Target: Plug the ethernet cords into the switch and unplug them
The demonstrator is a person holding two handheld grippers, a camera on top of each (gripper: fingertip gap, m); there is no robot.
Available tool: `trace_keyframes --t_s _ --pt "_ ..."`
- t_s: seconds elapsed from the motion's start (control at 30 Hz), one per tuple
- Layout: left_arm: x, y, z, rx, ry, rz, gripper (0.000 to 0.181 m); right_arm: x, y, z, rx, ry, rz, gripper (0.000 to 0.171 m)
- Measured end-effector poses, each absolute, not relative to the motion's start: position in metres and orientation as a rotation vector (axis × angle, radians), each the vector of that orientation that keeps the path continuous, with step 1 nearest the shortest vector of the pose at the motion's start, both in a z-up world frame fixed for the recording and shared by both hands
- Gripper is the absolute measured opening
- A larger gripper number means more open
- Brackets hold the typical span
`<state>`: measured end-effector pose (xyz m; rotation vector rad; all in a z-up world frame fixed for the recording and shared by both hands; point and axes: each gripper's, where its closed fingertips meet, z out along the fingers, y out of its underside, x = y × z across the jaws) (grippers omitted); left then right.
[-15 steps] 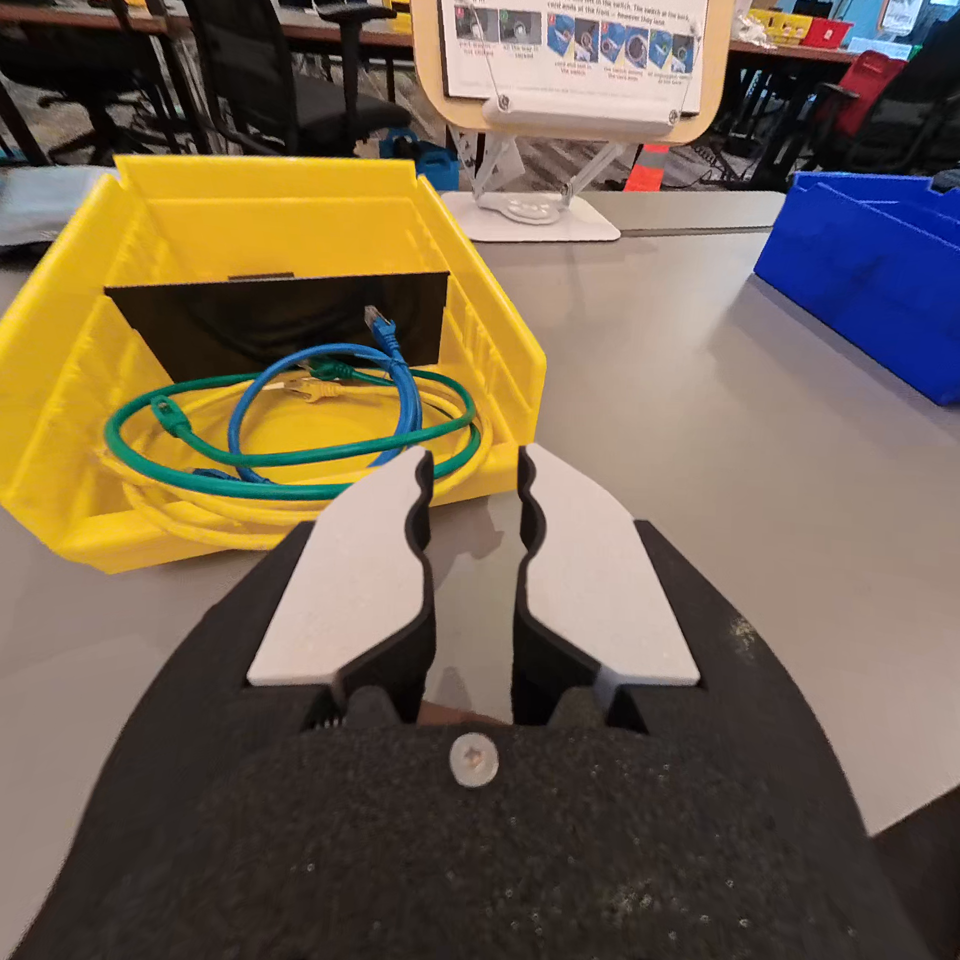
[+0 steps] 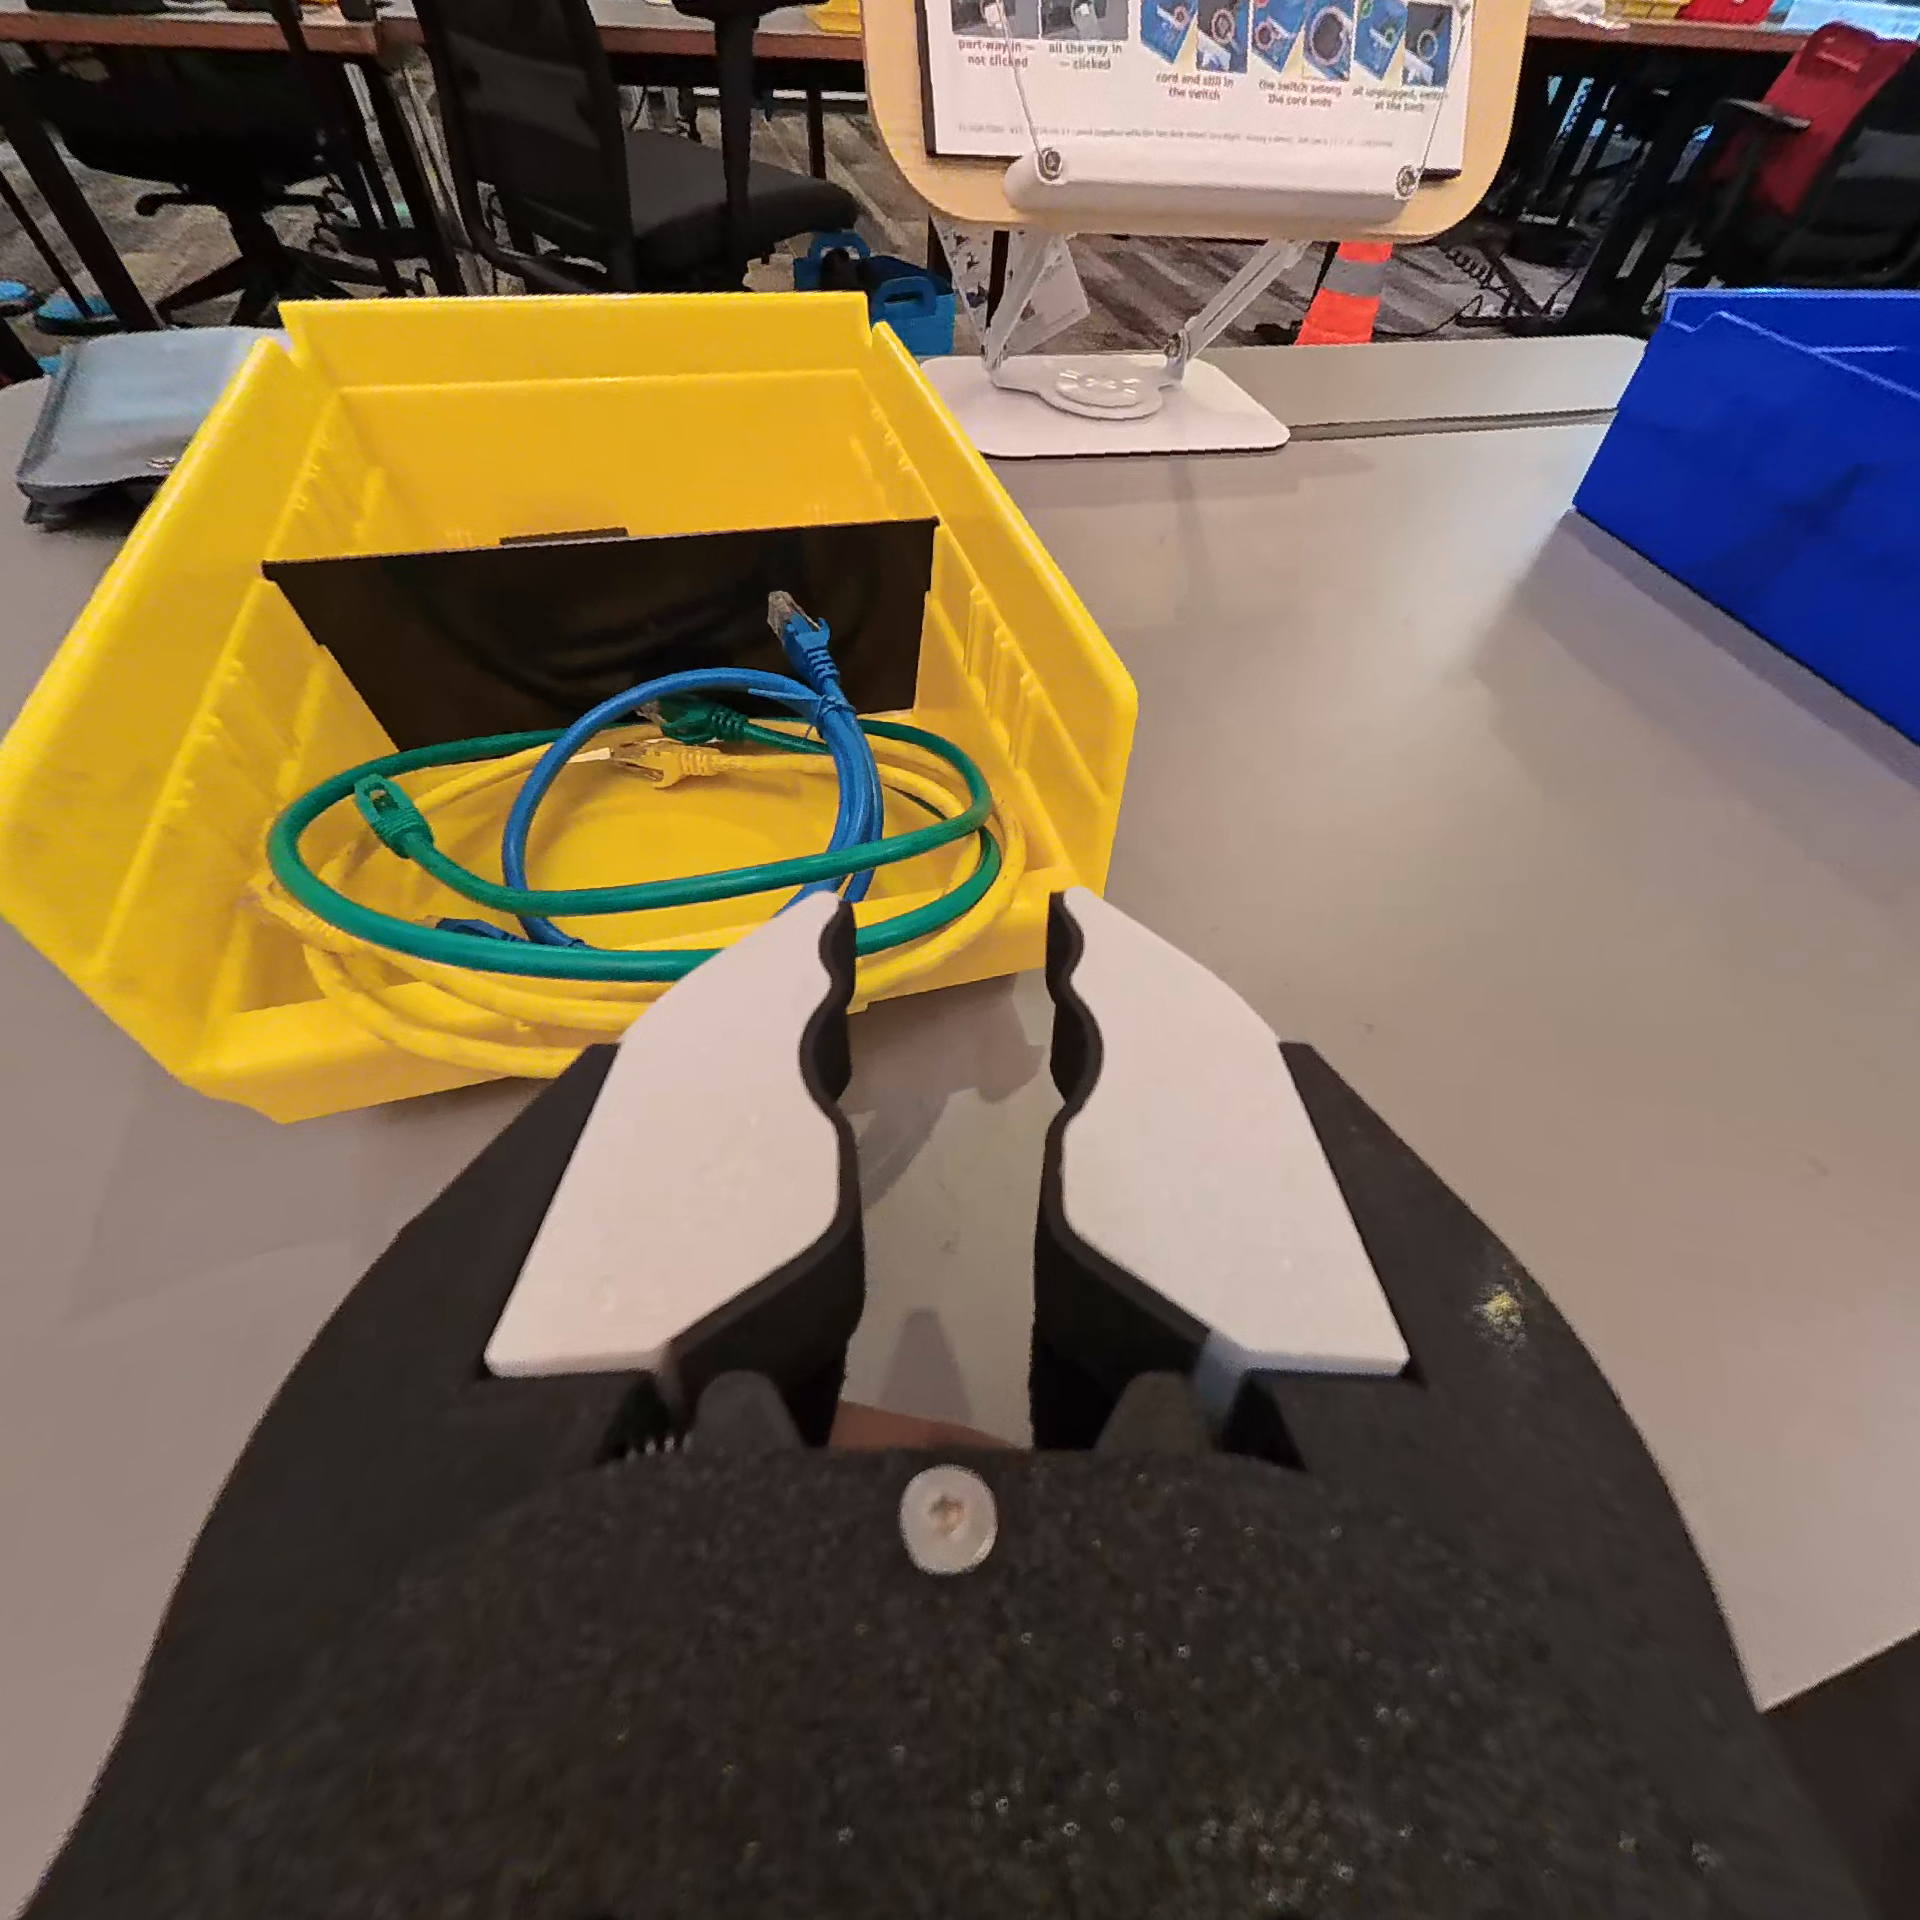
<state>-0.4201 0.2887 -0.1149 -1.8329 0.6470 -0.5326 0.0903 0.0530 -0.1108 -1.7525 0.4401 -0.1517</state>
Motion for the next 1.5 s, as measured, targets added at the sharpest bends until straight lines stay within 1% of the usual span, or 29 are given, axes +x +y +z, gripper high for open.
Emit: trace_keyframes --t_s 0.27,0.63,0.8,1.0,1.03,1.07,1.13,1.17,1.3,1.4,1.5 --pt "-0.420 0.289 -0.118 -1.850 0.646 -0.536 0.035 0.098 0.049 -0.114 -1.739 0.503 -0.103 0.014" --pt "-0.418 0.286 -0.124 -1.867 0.673 -0.508 0.036 0.083 0.053 -0.111 -1.758 0.441 -0.119 0.015" --pt "-0.420 0.283 -0.119 -1.846 0.687 -0.515 0.040 0.051 0.055 -0.098 -1.739 0.375 -0.082 0.015" --pt "-0.416 0.275 -0.112 -1.862 0.667 -0.666 0.040 -0.018 0.074 -0.096 -1.796 0.144 -0.061 0.017" --pt "-0.415 0.274 -0.114 -1.900 0.667 -0.683 0.041 -0.029 0.077 -0.099 -1.813 0.106 -0.057 0.017" --pt "-0.413 0.273 -0.115 -1.938 0.670 -0.708 0.047 -0.041 0.081 -0.103 -1.827 0.066 -0.042 0.017" --pt "-0.409 0.276 -0.112 -2.008 0.704 -0.721 0.063 -0.062 0.085 -0.109 -1.847 -0.010 -0.021 0.018" --pt "-0.409 0.281 -0.110 -2.042 0.738 -0.692 0.067 -0.070 0.087 -0.113 -1.855 -0.037 -0.017 0.018" --pt "-0.403 0.330 -0.092 -2.152 0.913 -0.500 0.070 -0.089 0.092 -0.123 -1.877 -0.106 0.029 0.018" --pt "-0.386 0.392 -0.074 -2.228 0.988 -0.443 0.066 -0.088 0.095 -0.125 -1.881 -0.121 0.036 0.018" --pt "-0.377 0.468 -0.084 -2.379 1.026 -0.280 0.072 -0.080 0.098 -0.129 -1.903 -0.081 0.055 0.018"
